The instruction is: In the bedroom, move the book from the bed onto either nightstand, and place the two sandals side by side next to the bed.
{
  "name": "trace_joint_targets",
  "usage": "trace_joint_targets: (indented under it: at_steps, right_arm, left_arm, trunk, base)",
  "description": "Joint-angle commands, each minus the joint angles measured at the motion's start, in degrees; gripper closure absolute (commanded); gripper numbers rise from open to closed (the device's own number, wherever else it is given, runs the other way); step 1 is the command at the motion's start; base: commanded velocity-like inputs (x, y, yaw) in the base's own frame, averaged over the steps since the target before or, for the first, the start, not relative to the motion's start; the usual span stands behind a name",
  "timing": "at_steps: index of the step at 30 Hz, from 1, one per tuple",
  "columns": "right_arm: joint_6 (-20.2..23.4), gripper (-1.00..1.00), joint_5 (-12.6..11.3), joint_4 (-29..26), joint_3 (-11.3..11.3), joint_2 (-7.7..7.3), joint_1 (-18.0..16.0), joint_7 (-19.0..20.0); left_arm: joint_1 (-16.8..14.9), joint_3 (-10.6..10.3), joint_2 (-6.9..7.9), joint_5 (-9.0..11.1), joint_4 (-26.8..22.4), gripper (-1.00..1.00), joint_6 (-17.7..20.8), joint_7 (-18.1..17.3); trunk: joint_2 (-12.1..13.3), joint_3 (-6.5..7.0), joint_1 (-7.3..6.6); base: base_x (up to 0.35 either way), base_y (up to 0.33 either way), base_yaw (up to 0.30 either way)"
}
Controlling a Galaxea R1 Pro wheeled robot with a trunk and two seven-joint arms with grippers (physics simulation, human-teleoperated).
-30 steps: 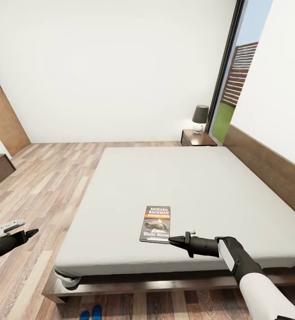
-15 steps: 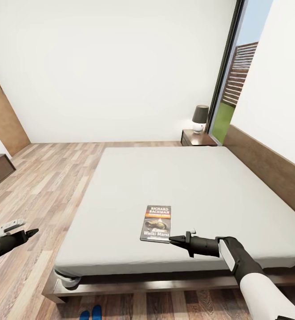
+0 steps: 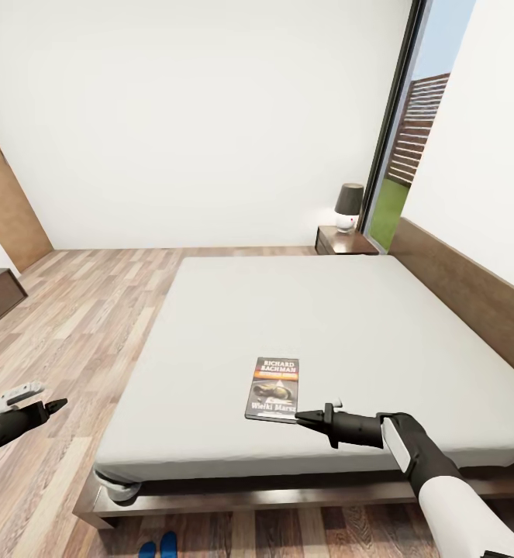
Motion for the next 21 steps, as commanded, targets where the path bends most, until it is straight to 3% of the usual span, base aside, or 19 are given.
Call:
trace_joint_targets:
  at_steps: [1,21]
  right_arm:
    - [0.2,1.00,0.2,0.0,-0.1,0.01,-0.1,0.2]
    - [0.2,1.00,0.4,0.1,0.3,0.07,-0.1,0.4]
  left_arm:
    - [-0.1,0.1,-0.01,0.1,0.0,-1.00,0.4,-0.2]
    - [-0.1,0.1,-0.01,0.0,0.0,-1.00,0.4,-0.2]
  trunk:
    - [-0.1,-0.12,0.03]
    - [-0.1,-0.12,0.03]
  base:
    - [0.000,0.000,0.000]
    - [0.000,0.000,0.000]
